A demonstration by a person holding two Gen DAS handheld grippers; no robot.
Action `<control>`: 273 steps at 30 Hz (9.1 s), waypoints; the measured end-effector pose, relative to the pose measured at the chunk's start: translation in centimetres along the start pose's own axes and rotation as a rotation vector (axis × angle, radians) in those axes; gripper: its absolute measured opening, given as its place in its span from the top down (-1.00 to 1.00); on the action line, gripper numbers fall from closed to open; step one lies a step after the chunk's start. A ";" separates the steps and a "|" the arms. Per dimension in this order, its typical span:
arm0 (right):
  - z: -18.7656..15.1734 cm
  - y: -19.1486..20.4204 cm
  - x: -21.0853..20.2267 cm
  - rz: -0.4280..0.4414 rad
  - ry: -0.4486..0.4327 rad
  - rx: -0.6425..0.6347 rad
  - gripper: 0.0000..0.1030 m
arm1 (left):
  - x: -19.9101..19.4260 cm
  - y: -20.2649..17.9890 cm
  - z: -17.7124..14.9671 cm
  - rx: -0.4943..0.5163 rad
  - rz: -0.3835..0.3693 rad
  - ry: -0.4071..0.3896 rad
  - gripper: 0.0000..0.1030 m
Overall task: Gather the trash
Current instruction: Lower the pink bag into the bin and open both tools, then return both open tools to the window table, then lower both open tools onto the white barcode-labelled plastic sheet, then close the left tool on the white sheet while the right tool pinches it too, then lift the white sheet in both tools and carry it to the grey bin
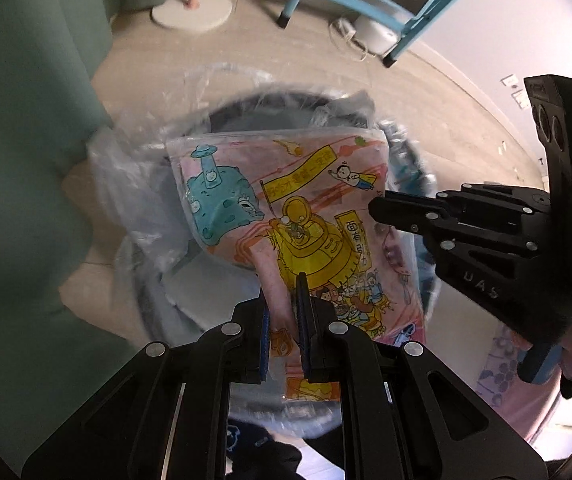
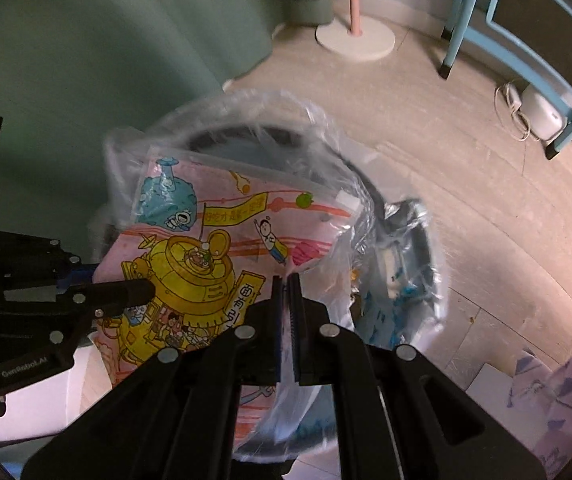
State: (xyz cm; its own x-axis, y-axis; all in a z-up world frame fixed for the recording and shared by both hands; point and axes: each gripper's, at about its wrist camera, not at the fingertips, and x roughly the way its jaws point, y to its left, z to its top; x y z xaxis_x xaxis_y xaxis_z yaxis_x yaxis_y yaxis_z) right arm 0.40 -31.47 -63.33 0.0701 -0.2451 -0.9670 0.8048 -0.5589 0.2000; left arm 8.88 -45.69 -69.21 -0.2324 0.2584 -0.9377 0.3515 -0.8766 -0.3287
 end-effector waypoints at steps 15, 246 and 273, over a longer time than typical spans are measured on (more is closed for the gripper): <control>1.3 0.2 6.9 -0.033 0.065 -0.117 0.89 | 7.2 1.4 1.9 0.032 -0.010 0.033 0.81; -26.0 104.1 -7.9 0.448 -0.029 -0.383 0.56 | -60.7 56.1 -82.5 -0.351 0.095 -0.472 0.70; -26.2 100.0 -18.0 0.488 -0.062 -0.541 0.90 | -64.8 45.8 -81.1 -0.424 0.097 -0.543 0.95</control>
State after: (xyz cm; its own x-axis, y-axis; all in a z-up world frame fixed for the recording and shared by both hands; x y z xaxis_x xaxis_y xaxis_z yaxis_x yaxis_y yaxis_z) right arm 95.09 -62.16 -30.12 0.4744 -0.4195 -0.7739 0.8702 0.0910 0.4842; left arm 113.54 -69.66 -32.66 -0.5638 -0.1497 -0.8122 0.6921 -0.6223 -0.3657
